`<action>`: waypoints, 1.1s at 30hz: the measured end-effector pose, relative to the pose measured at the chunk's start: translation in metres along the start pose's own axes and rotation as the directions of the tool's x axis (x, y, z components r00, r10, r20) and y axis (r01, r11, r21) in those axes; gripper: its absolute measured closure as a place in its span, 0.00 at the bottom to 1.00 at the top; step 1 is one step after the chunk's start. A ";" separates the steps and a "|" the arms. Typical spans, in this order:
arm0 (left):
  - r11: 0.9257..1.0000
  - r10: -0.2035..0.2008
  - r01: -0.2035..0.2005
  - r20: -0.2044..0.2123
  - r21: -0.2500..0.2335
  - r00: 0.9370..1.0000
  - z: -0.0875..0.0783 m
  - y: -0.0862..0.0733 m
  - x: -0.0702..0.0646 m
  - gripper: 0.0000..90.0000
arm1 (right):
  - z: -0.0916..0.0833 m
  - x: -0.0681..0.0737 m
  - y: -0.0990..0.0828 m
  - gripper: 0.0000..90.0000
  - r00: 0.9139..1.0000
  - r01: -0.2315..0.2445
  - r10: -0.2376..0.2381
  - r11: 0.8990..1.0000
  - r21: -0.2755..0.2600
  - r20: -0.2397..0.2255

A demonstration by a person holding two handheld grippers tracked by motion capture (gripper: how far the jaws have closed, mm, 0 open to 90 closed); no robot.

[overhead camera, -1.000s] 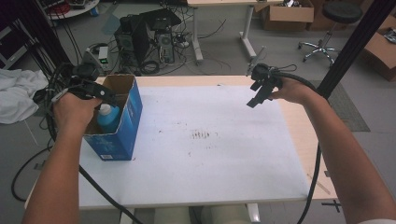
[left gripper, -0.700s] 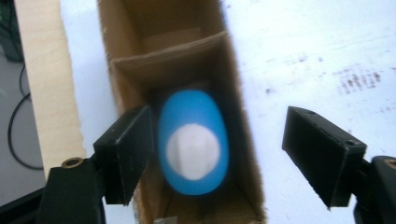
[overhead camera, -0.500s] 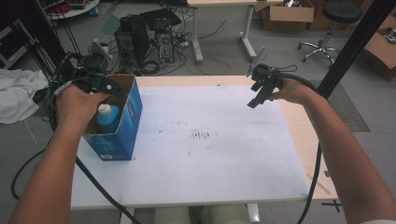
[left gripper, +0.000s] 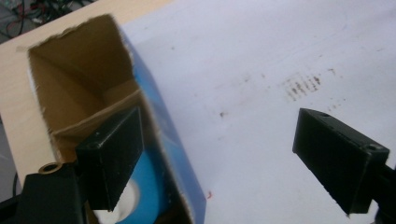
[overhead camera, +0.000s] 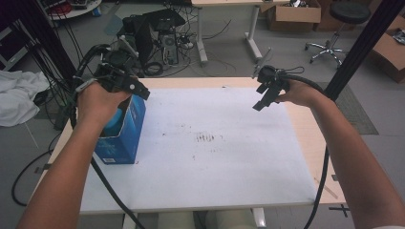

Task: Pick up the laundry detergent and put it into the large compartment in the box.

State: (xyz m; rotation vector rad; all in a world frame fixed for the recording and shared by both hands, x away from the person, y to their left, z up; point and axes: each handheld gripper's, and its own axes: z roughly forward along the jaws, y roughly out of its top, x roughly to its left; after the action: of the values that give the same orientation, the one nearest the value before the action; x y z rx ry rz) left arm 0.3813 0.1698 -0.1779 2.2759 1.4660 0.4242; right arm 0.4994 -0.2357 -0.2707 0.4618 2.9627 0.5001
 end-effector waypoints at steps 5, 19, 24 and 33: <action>0.999 0.044 -0.044 0.016 -0.006 0.999 0.001 0.007 -0.013 0.19 | 0.000 0.001 0.000 0.20 1.000 0.000 0.000 1.000 0.000 0.000; 0.984 0.178 -0.178 0.087 -0.012 0.980 0.014 0.019 -0.045 0.19 | 0.000 0.002 -0.003 0.19 1.000 -0.008 0.007 1.000 -0.006 -0.007; 0.975 0.223 -0.223 0.115 -0.011 0.968 0.023 0.022 -0.053 0.19 | 0.001 0.003 -0.005 0.19 1.000 -0.012 0.012 1.000 -0.008 -0.007; 0.947 0.312 -0.320 0.165 0.023 0.935 0.043 0.020 -0.080 0.19 | 0.000 0.007 -0.006 0.19 1.000 -0.014 0.014 1.000 -0.016 0.004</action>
State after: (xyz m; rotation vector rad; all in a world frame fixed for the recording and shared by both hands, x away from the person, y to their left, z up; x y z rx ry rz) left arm 0.3845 0.0826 -0.2084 2.5297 1.0448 0.2893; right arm 0.4911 -0.2393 -0.2731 0.4811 2.9513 0.5229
